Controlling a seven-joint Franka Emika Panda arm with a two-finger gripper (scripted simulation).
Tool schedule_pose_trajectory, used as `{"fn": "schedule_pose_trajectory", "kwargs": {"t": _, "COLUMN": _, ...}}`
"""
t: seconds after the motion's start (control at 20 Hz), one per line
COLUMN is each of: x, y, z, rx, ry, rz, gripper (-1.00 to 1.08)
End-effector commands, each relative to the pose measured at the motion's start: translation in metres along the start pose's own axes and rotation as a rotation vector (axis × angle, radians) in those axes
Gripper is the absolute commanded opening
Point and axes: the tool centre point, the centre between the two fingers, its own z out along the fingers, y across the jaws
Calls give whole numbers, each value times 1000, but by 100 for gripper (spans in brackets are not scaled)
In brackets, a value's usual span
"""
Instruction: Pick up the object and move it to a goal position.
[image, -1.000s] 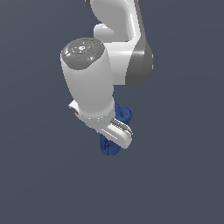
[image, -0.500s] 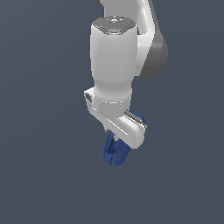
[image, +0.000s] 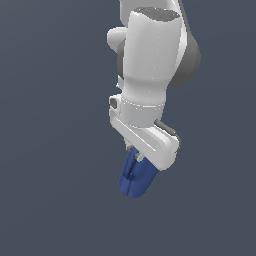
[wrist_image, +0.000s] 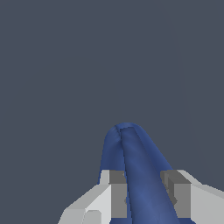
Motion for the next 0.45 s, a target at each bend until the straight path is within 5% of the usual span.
{"fn": "schedule_pose_trajectory", "kwargs": {"t": 0.0, "x": 1, "y": -4, "z": -4, "rx": 8, "ry": 21, "rz": 19, "gripper": -100}}
{"fn": "schedule_pose_trajectory", "kwargs": {"t": 0.4, "x": 0, "y": -7, "z": -7, "rx": 11, "ry": 43, "rz": 39, "gripper": -100}}
